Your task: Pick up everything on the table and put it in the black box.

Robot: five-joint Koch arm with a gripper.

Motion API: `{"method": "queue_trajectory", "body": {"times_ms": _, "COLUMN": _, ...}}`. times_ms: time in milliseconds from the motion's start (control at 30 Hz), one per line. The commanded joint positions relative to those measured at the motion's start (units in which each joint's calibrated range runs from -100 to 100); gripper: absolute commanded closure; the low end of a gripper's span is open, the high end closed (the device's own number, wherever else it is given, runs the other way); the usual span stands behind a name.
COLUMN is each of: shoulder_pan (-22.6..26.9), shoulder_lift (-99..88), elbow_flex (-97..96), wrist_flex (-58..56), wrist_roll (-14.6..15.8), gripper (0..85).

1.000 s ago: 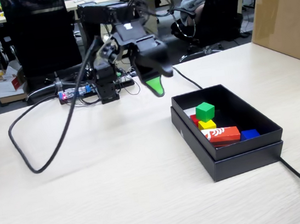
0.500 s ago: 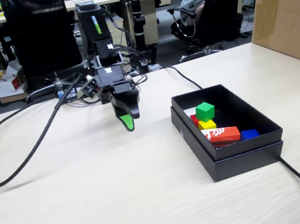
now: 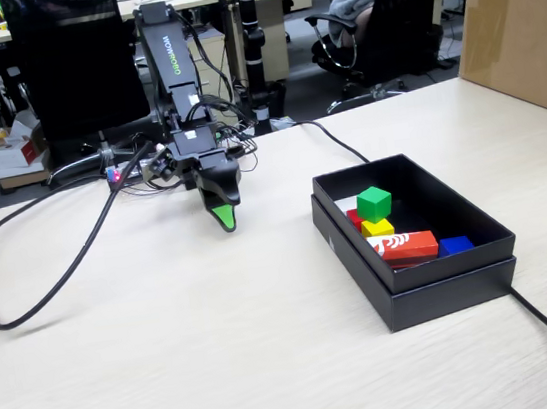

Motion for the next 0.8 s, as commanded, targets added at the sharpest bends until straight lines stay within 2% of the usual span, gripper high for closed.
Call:
{"method": "queue_trajectory", "body": {"times_ms": 0, "shoulder_pan": 0.29, "shoulder_lift": -4.13, "elbow_flex": -0.58, "wrist_flex": 5.87, "wrist_roll": 0.73, "gripper": 36.4}}
{"method": "queue_trajectory", "body": {"times_ms": 767, "shoulder_pan": 0.73, "shoulder_lift": -12.39, "elbow_flex": -14.9, "wrist_flex": 10.37, "wrist_roll": 1.71, "gripper": 36.2}}
